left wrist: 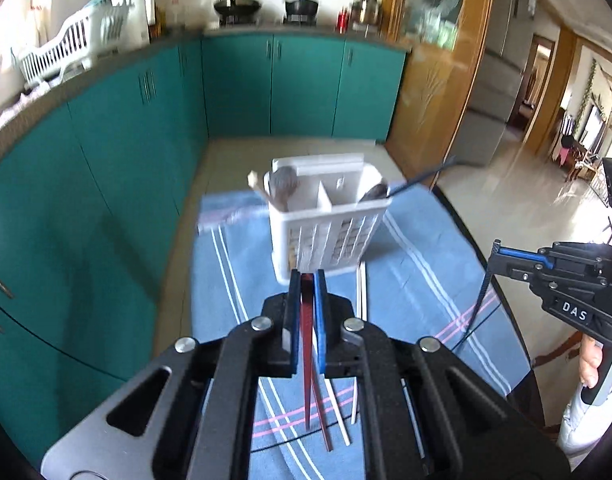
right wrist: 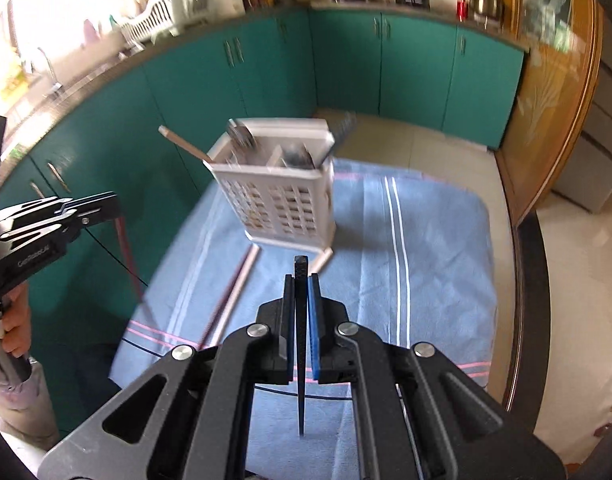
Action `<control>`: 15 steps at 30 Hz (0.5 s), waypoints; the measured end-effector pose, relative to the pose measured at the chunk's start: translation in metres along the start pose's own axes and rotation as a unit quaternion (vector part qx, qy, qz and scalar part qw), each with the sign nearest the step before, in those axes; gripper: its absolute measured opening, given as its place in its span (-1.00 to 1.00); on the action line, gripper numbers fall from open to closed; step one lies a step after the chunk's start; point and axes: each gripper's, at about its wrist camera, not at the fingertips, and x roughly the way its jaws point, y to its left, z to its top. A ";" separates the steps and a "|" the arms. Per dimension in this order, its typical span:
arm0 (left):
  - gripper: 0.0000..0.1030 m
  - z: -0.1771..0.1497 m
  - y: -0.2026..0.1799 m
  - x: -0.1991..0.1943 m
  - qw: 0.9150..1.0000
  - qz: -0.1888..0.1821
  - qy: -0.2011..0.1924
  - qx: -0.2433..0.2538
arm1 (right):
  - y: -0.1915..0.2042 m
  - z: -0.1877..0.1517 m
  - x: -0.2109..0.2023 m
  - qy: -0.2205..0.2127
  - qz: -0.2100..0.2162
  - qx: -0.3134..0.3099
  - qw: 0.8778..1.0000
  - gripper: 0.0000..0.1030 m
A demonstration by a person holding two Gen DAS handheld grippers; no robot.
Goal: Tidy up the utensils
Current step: 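Lift both chopsticks over the caddy and lower them in with both tools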
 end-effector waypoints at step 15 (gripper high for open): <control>-0.88 0.111 -0.010 -0.067 0.995 0.000 -0.100 0.003 | 0.014 0.115 -0.065 -0.130 0.013 -0.005 0.991 -0.87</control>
